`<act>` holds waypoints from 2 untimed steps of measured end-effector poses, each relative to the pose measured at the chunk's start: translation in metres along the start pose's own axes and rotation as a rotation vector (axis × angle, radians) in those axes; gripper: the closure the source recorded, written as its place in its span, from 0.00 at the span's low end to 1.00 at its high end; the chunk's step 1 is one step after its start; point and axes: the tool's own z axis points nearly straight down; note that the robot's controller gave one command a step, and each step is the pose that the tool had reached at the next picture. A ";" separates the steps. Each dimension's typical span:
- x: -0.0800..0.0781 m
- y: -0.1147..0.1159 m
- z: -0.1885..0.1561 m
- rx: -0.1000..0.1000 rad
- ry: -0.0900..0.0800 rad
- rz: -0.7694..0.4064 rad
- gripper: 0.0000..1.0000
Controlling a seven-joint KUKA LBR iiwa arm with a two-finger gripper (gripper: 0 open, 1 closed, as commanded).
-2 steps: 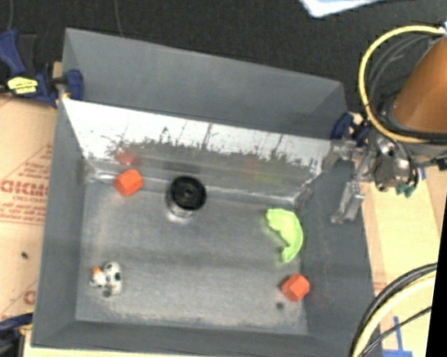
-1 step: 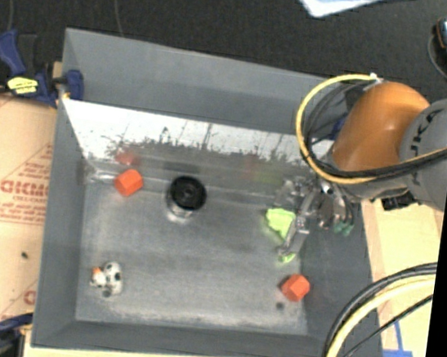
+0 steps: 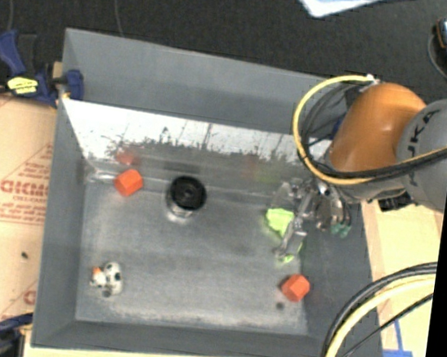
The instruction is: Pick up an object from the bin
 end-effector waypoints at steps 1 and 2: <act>-0.006 -0.029 0.002 0.008 -0.012 -0.140 0.00; -0.030 -0.038 0.036 0.001 -0.008 -0.051 0.00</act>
Offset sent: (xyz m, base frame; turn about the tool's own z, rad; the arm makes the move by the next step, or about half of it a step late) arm 0.0272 -0.0395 -0.0393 -0.0505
